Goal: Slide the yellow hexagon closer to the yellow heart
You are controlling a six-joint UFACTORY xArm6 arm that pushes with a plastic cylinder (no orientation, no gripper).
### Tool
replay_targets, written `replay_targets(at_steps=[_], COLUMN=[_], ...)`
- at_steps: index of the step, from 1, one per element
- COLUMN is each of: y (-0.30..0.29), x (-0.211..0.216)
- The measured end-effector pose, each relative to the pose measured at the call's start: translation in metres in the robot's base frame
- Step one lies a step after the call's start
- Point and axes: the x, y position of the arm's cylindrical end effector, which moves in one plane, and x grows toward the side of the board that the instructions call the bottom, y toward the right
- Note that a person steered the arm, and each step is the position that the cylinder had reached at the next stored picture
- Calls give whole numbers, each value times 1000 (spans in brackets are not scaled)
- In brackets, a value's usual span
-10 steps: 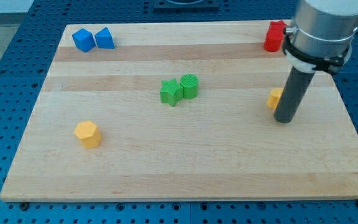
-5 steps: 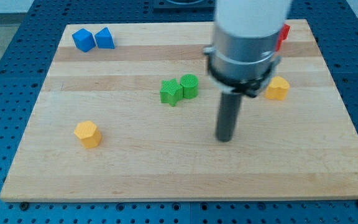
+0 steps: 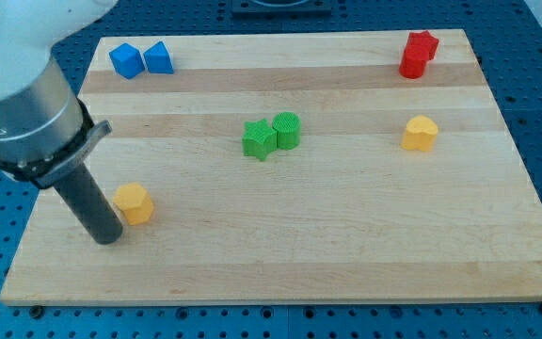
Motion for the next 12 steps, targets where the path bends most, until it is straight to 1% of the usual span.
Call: replay_targets(at_steps=[2, 4, 5, 6, 8, 11, 12], y=[9, 49, 75, 107, 179, 300, 314], x=[-33, -62, -72, -72, -88, -89, -83])
